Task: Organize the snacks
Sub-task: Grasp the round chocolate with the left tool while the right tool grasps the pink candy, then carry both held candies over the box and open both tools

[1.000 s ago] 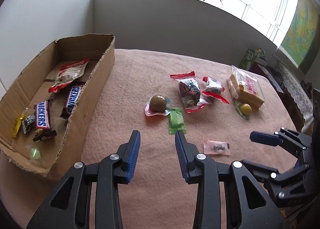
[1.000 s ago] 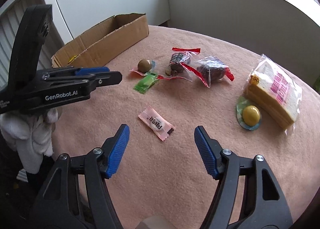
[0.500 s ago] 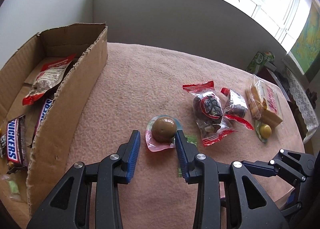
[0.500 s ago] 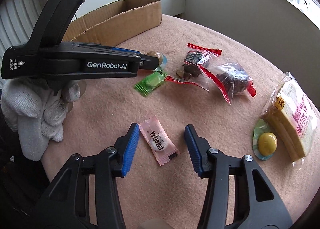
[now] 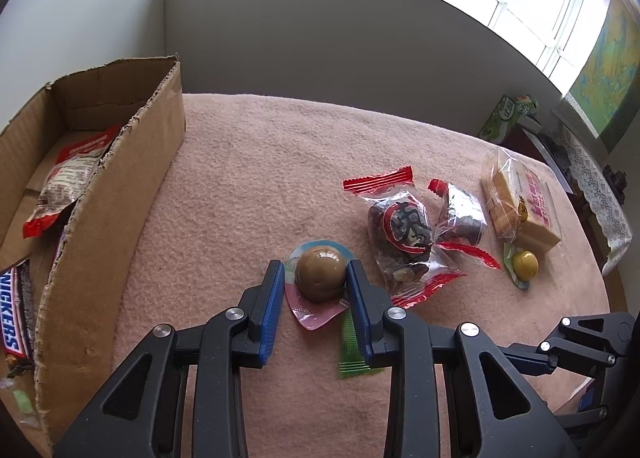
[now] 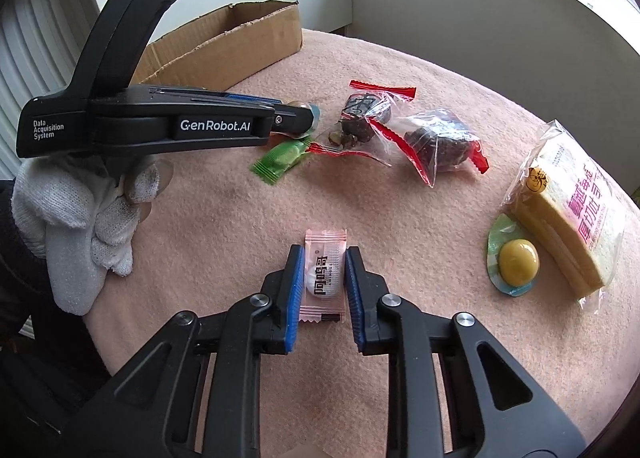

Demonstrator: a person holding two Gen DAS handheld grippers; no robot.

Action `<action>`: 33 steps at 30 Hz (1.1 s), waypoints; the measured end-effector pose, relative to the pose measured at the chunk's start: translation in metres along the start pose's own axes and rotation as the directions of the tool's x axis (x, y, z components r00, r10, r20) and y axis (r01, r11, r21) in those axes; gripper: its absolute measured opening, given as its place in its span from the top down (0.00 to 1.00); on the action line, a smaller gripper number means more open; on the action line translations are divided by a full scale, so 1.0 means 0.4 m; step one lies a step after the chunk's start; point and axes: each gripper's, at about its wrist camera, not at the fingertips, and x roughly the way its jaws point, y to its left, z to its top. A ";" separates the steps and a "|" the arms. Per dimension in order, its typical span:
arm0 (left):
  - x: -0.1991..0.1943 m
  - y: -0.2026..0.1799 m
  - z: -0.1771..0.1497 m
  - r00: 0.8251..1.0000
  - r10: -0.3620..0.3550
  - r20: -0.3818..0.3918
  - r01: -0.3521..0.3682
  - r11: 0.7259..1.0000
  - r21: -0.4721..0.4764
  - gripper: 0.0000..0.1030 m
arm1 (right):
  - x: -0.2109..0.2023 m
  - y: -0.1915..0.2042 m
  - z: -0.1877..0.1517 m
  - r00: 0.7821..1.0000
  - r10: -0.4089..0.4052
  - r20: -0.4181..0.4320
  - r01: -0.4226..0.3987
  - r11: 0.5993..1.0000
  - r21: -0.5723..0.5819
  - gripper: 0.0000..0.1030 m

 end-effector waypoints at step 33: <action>-0.074 -0.020 -0.031 0.998 0.033 0.047 -0.034 0.999 0.025 0.76 | -0.085 -0.006 0.030 0.996 -0.008 0.093 0.001 0.997 0.079 0.80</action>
